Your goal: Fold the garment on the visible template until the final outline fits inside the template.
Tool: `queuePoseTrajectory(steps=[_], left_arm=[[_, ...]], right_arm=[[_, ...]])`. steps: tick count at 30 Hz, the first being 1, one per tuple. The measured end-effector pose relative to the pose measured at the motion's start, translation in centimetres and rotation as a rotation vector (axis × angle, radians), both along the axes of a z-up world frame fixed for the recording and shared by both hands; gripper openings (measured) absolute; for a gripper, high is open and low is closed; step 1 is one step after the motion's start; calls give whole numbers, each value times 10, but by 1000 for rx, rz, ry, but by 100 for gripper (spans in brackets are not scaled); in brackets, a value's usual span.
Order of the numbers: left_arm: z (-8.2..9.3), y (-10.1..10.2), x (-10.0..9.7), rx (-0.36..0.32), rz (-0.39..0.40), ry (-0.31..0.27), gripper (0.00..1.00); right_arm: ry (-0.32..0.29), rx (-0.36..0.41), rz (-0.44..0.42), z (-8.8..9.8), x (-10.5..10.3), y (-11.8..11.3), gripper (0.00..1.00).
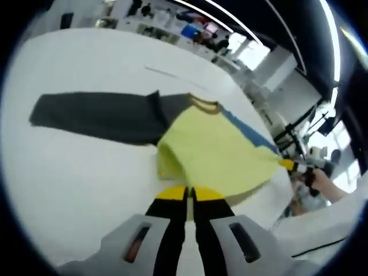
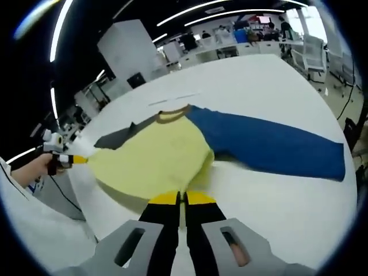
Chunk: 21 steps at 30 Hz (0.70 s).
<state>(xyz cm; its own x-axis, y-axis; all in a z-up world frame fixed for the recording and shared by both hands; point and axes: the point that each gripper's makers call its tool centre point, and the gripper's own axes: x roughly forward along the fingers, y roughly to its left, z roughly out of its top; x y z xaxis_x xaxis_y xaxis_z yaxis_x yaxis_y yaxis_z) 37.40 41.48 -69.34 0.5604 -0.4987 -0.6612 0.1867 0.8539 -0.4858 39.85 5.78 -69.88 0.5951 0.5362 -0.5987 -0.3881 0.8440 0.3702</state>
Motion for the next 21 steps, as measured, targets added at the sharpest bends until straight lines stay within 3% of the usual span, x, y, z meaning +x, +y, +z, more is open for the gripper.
queuePoseTrajectory(steps=[8,12,21], left_arm=[[-3,-2,-30,6,-15,30,0],[-8,-2,-46,47,-66,50,0],[-18,0,-63,47,-67,89,0]], right_arm=[[23,1,-5,-2,-32,-3,3],[29,1,-3,0,-49,-1,3],[60,-16,8,-8,-77,2,3]])
